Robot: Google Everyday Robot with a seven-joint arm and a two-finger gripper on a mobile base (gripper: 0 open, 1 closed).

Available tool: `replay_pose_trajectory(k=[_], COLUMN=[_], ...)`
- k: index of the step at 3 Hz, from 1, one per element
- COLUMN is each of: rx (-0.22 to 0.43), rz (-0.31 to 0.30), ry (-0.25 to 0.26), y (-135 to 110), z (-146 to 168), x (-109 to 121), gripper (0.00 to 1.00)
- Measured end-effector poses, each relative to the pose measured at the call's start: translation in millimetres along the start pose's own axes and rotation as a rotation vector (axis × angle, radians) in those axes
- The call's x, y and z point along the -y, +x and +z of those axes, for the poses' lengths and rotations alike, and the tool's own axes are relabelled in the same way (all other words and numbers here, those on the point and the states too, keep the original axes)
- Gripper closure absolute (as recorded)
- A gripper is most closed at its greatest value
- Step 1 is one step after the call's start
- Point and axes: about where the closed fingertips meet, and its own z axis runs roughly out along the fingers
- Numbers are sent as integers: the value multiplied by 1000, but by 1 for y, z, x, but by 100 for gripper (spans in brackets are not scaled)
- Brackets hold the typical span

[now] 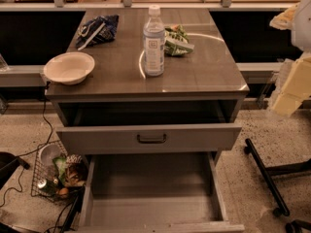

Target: Place blue plastic bottle into middle drawer

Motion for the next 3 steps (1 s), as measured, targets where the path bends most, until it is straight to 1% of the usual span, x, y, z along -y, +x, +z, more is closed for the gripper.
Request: replay_pose_trajectory(k=[1,2,3], rx=[0,36,178], rz=[0,5,41], ry=[0,11,48], y=[0,-7,-29], z=[0,2,6], x=[0,5,25], gripper=[0,0,0])
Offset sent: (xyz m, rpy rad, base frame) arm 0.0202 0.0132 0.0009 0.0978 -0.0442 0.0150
